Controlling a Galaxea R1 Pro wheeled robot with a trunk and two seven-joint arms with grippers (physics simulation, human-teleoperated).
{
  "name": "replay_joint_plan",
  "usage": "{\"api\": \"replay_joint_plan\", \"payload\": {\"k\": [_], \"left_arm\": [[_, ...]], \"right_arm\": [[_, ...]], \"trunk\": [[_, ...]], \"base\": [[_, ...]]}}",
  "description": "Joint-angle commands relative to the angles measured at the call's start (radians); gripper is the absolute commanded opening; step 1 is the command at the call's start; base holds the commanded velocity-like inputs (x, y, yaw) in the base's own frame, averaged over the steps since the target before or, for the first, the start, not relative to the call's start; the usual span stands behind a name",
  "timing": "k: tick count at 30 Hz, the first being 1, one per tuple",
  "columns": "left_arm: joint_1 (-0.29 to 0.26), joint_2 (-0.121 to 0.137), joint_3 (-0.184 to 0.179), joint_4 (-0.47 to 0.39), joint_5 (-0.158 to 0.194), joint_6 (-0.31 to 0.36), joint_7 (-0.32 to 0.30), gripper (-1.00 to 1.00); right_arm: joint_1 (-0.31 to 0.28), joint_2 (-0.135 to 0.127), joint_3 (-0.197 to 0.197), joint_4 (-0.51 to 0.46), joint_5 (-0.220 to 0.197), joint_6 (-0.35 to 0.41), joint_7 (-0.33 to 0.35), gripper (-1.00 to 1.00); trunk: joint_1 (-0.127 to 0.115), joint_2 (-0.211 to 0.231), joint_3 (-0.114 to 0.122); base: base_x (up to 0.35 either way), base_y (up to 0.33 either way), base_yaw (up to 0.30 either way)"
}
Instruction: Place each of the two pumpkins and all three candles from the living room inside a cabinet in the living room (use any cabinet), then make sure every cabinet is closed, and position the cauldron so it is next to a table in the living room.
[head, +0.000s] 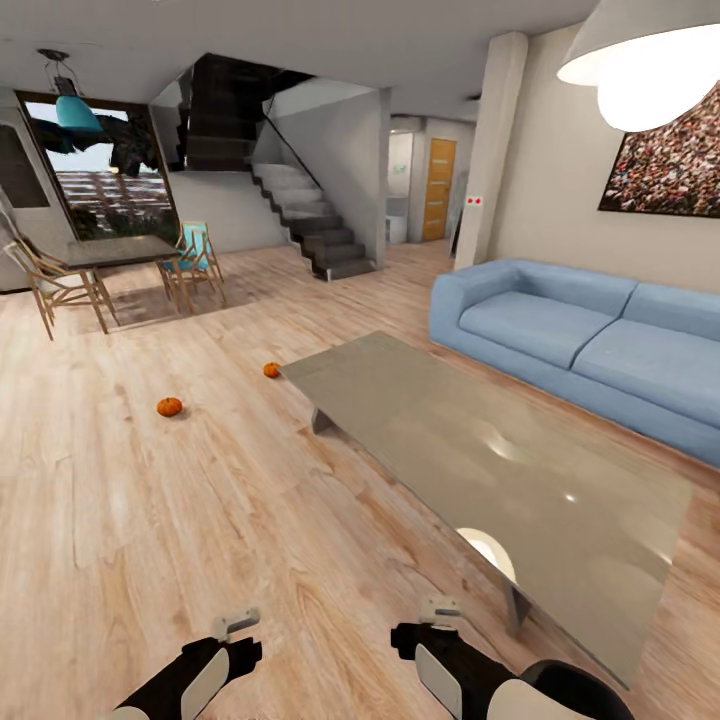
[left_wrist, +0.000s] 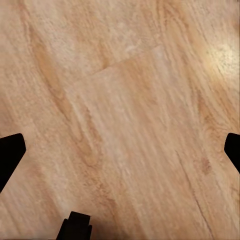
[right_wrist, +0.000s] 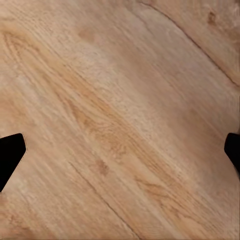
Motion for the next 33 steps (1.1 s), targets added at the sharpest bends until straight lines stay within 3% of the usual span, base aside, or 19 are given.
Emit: {"api": "replay_joint_plan", "payload": {"k": [1, 11, 33], "left_arm": [[0.0, 0.001, -0.008, -0.003, 0.01, 0.003, 0.008, 1.0], [0.0, 0.002, -0.008, -0.003, 0.01, 0.003, 0.008, 1.0], [0.0, 0.001, -0.007, 0.01, 0.009, 0.002, 0.008, 1.0]], "right_arm": [[-0.001, -0.001, 0.009, -0.002, -0.006, 0.005, -0.007, 1.0], [-0.001, 0.0, 0.011, -0.003, -0.005, 0.005, -0.007, 1.0], [0.003, 0.0, 0.013, -0.003, 0.012, 0.005, -0.007, 1.0]], "trunk": [[0.0, 0.0, -0.001], [0.0, 0.0, -0.001], [0.0, 0.0, -0.001]], "base": [[0.056, 0.0, 0.286], [0.111, 0.031, 0.286], [0.188, 0.13, 0.286]]}}
